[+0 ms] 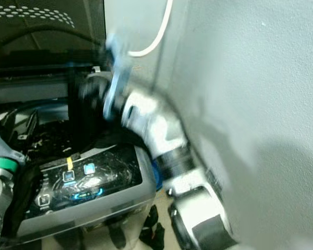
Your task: Clothes washing
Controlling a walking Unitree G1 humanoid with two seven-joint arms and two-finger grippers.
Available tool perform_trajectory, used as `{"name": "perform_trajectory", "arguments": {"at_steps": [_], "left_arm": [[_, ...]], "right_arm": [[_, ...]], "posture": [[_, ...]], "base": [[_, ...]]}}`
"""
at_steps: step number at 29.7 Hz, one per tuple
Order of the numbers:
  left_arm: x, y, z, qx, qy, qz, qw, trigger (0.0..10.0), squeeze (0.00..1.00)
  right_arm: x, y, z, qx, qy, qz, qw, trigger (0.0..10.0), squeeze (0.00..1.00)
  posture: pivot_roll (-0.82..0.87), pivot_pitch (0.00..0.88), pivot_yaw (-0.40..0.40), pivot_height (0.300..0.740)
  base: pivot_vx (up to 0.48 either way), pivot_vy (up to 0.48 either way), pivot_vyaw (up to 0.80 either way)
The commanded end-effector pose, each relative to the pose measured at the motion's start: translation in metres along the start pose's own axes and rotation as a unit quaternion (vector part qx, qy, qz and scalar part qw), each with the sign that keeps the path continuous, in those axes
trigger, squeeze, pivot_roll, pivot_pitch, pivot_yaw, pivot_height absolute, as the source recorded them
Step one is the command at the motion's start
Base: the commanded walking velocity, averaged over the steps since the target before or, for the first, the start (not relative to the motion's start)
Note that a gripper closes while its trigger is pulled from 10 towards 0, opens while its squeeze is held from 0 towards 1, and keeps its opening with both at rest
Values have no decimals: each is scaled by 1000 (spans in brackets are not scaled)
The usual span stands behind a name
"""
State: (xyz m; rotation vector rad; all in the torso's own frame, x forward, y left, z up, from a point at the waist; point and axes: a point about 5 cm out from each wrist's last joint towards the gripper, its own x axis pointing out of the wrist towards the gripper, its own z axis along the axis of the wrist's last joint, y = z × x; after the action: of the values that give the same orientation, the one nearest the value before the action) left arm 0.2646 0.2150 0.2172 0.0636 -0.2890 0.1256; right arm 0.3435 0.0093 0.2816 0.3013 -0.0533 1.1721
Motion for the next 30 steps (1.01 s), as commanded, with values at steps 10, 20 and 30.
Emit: {"name": "perform_trajectory", "arguments": {"at_steps": [10, 20, 30], "left_arm": [[23, 71, 54, 116, -70, 143, 980, 10000, 0], [38, 32, 117, 115, -193, 58, 973, 10000, 0], [34, 48, 100, 115, -119, 93, 982, 10000, 0]], "right_arm": [[2, 7, 30, 18, -84, 1, 996, 10000, 0], [2, 14, 39, 13, -109, 2, 994, 10000, 0], [7, 23, 130, 68, -284, 22, 956, 10000, 0]], "posture": [[197, 66, -20, 740], [193, 65, -10, 740], [201, 67, -27, 740]], "base": [[0, 0, 0], [0, 0, 0], [0, 0, 0]]}}
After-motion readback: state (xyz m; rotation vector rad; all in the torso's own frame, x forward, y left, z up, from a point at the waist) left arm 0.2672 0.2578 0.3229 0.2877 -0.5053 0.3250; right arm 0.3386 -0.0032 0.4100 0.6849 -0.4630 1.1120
